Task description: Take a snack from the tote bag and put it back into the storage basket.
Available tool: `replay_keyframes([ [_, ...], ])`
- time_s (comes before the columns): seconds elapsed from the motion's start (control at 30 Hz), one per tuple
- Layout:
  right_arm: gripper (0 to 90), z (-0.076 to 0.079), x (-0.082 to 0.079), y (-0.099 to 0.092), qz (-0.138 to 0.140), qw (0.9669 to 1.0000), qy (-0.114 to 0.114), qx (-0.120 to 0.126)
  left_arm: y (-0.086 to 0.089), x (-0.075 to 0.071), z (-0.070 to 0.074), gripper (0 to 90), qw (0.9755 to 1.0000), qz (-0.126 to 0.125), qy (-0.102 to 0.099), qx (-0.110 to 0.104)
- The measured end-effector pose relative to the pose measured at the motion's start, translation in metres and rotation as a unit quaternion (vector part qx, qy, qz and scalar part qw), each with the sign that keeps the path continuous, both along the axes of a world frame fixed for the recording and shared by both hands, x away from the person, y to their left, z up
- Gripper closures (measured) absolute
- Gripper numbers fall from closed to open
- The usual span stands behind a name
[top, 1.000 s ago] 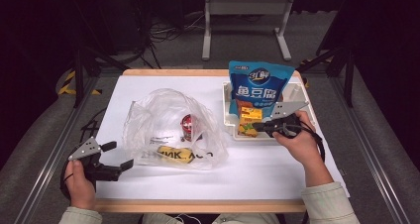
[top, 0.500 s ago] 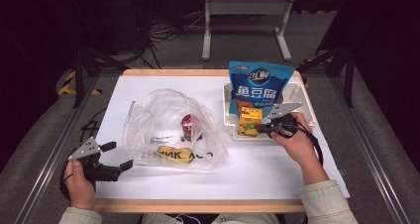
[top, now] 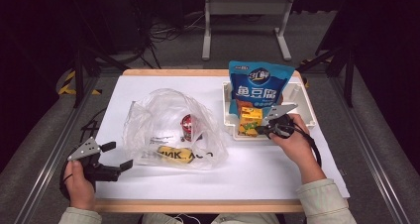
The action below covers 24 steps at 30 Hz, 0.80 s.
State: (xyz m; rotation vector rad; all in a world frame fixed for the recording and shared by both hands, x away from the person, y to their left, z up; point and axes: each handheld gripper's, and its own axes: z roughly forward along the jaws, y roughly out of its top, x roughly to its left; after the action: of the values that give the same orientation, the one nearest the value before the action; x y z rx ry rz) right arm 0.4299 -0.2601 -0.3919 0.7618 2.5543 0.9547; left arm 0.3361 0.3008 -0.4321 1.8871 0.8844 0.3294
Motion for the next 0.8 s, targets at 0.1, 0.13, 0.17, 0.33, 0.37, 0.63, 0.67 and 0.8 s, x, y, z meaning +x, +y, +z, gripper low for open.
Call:
replay_keyframes([
  [0.1, 90.0, -0.001, 0.001, -0.001, -0.003, 1.0, 0.001, -0.002, 0.0, 0.0, 0.0, 0.8, 1.0, 0.0, 0.001, 0.0],
  [0.13, 90.0, -0.002, 0.001, -0.001, -0.004, 1.0, 0.002, -0.004, 0.0, 0.0, 0.0, 0.9, 1.0, -0.001, 0.001, 0.0],
  [0.17, 90.0, -0.003, 0.002, -0.002, -0.004, 1.0, 0.001, -0.005, 0.0, 0.0, 0.0, 0.9, 1.0, 0.0, 0.0, 0.001],
  [0.33, 90.0, -0.004, 0.002, -0.003, -0.008, 0.9999, 0.005, -0.006, 0.0, 0.0, 0.0, 0.9, 1.0, 0.0, -0.001, 0.0],
  [0.37, 90.0, -0.003, 0.002, -0.002, -0.008, 0.9999, 0.005, -0.006, 0.0, 0.0, 0.0, 0.9, 1.0, 0.0, -0.001, 0.0],
  [0.63, 88.3, 0.012, -0.007, 0.003, 0.01, 0.9999, -0.01, 0.01, 0.001, 0.0, 0.0, 0.9, 1.0, 0.001, -0.001, 0.0],
  [0.67, 87.5, 0.014, -0.009, 0.004, 0.011, 0.9998, -0.011, 0.013, 0.001, 0.0, 0.0, 0.9, 1.0, 0.002, -0.001, 0.0],
  [0.8, 83.6, 0.023, -0.015, 0.009, 0.023, 0.999, -0.015, 0.034, 0.001, 0.0, 0.001, 0.9, 1.0, 0.004, -0.001, -0.001],
])
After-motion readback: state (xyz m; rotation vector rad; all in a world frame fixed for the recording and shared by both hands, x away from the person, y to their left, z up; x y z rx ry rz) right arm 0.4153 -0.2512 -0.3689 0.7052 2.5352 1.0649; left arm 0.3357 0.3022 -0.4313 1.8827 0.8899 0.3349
